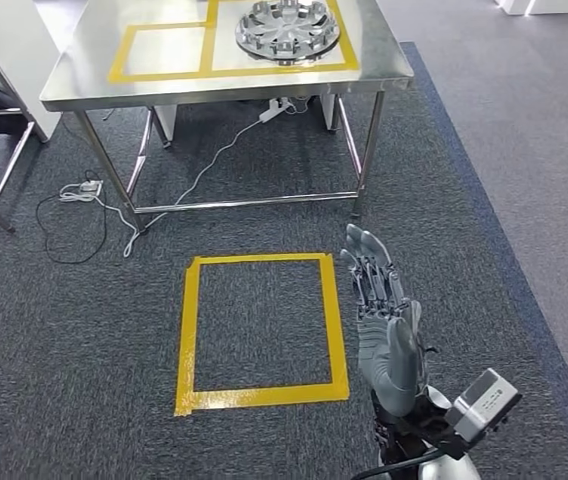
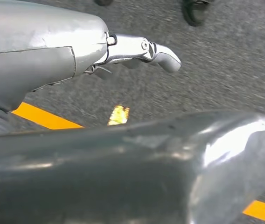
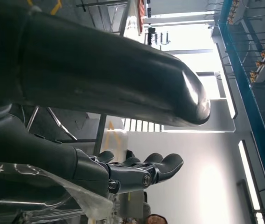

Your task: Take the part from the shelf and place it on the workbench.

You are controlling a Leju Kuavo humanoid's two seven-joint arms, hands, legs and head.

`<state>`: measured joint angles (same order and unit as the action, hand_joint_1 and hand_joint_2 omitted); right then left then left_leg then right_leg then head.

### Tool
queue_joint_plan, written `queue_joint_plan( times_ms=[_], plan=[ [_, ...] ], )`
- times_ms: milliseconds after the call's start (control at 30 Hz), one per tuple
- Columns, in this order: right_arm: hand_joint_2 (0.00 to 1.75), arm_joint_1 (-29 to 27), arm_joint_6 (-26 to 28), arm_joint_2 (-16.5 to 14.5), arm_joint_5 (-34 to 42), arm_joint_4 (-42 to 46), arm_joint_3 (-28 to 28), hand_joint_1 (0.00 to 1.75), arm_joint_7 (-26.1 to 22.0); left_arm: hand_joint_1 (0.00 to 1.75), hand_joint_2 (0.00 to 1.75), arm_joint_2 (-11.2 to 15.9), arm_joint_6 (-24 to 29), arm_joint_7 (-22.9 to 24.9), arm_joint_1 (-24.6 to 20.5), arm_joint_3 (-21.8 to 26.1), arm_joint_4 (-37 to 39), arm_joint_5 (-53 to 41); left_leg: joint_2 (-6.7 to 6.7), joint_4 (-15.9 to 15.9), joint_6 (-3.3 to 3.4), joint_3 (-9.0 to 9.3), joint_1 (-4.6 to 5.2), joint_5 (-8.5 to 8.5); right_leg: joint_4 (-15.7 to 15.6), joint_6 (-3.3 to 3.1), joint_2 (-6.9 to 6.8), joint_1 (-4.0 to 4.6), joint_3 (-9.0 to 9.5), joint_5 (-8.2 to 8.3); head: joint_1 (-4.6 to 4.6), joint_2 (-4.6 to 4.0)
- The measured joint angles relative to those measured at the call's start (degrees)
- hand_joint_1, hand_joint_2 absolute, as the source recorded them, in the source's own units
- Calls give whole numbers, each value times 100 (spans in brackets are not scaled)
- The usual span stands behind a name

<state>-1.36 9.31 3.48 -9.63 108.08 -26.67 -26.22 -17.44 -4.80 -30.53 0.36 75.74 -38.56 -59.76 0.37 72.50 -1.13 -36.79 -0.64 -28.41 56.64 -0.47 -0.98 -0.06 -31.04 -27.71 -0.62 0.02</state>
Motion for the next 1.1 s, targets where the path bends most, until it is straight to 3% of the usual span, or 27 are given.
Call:
queue_joint_plan(
  times_ms=[33,100,167,233,267,367,400,433,467,533,567,633,667,733,767,800,867,900,933,967,1000,1033,1100],
  plan=[
    [0,1,0,0,3,1,0,0,2,0,0,0,-8,1,-4,1,-11,-5,-4,-324,13,266,-1,47,74,20,-1,1,-128,41,1,0],
    [0,14,-2,0,4,2,0,0,2,0,0,0,-18,0,-12,3,-30,-17,-17,-1046,67,737,11,-126,182,74,-2,13,-288,114,-4,0],
    [0,30,-4,0,3,2,-1,0,3,0,0,0,-22,1,-23,5,-41,-24,-24,-1379,141,868,32,-284,209,137,-10,17,-365,199,-9,0],
    [0,33,-4,0,1,2,-7,0,6,0,0,-10,-25,2,-27,10,-49,-25,-10,-1440,237,787,23,-227,232,203,5,4,-437,190,-9,0],
    [0,33,-2,0,-5,2,-11,0,9,0,0,-14,-26,2,-27,13,-55,-25,-2,-1459,289,728,14,-167,321,237,24,-3,-497,47,-17,0],
    [0,35,23,2,-41,2,-24,0,29,0,0,-11,-30,2,-31,29,-71,-26,10,-1469,356,496,9,33,1176,313,69,-19,-762,-733,-36,0],
    [0,34,32,2,-56,2,-28,0,38,0,0,-9,-31,2,-29,39,-72,-27,1,-1464,352,408,11,104,1508,323,73,-21,-824,-844,-34,0],
    [0,34,40,2,-72,2,-31,0,45,0,0,-9,-32,2,-28,51,-72,-29,-13,-1460,342,319,12,172,1724,323,76,-21,-831,-795,-35,0],
    [0,34,48,2,-88,2,-34,0,52,0,0,-9,-33,1,-28,62,-72,-33,-35,-1456,329,234,13,239,1764,311,83,-20,-750,-630,-34,0],
    [0,38,68,2,-115,2,-38,0,59,0,0,-9,-33,0,-38,77,-72,-46,-96,-1451,294,96,13,366,1262,248,189,-16,-272,-318,-34,0],
    [0,41,78,1,-120,3,-40,0,61,0,0,-11,-34,0,-48,80,-72,-57,-132,-1442,273,50,22,419,806,205,290,-8,89,-298,-36,0],
    [0,54,93,1,-125,6,-43,0,62,0,0,-15,-35,-2,-60,84,-72,-77,-207,-1427,223,-12,43,531,41,152,433,-2,609,-467,-36,0],
    [0,56,97,1,-128,8,-45,0,62,0,0,-15,-36,-3,-59,87,-72,-84,-247,-1429,190,-39,52,583,-141,137,426,4,707,-532,-38,0],
    [0,62,99,1,-130,9,-49,0,65,0,0,-3,-36,-5,-43,102,-74,-89,-286,-1410,126,-90,39,613,-214,82,323,-11,666,-522,-35,0],
    [0,63,97,1,-131,9,-52,0,67,0,0,2,-36,-6,-35,109,-76,-89,-262,-1313,96,-132,32,509,-220,41,263,-19,645,-487,-22,0],
    [0,65,95,0,-130,9,-55,0,70,0,0,5,-36,-7,-32,118,-78,-89,-219,-1107,69,-204,24,321,-228,3,200,-29,623,-450,-6,0],
    [0,62,92,0,-128,8,-58,0,76,0,0,5,-36,-7,-31,130,-78,-89,-136,-394,20,-417,13,-170,-222,-37,74,-20,576,-405,19,0],
    [0,60,92,0,-127,8,-59,0,79,0,0,9,-36,-7,-31,134,-78,-89,-120,-46,-1,-503,8,-332,-216,-41,11,-15,551,-388,20,0],
    [0,59,92,0,-126,7,-60,0,79,0,0,14,-36,-7,-27,137,-79,-89,-111,166,-14,-519,5,-392,-208,-39,-51,-12,529,-374,21,0],
    [0,60,91,0,-125,7,-61,0,80,0,0,17,-37,-7,-22,140,-80,-89,-100,162,-19,-433,3,-339,-197,-35,-110,-10,515,-366,21,0],
    [0,62,91,0,-125,7,-64,0,80,0,0,20,-37,-7,-16,142,-81,-89,-77,-74,-15,-243,2,-202,-185,-28,-164,-10,523,-364,22,0],
    [0,65,90,0,-125,7,-67,0,80,0,0,22,-38,-7,-11,143,-83,-89,-27,-454,-3,8,3,-38,-169,-15,-214,-9,536,-369,22,0],
    [0,71,90,0,-125,7,-73,0,79,0,0,24,-37,-8,-8,144,-85,-90,114,-1132,58,418,35,128,-135,31,-303,15,516,-390,22,0]
  ],
)
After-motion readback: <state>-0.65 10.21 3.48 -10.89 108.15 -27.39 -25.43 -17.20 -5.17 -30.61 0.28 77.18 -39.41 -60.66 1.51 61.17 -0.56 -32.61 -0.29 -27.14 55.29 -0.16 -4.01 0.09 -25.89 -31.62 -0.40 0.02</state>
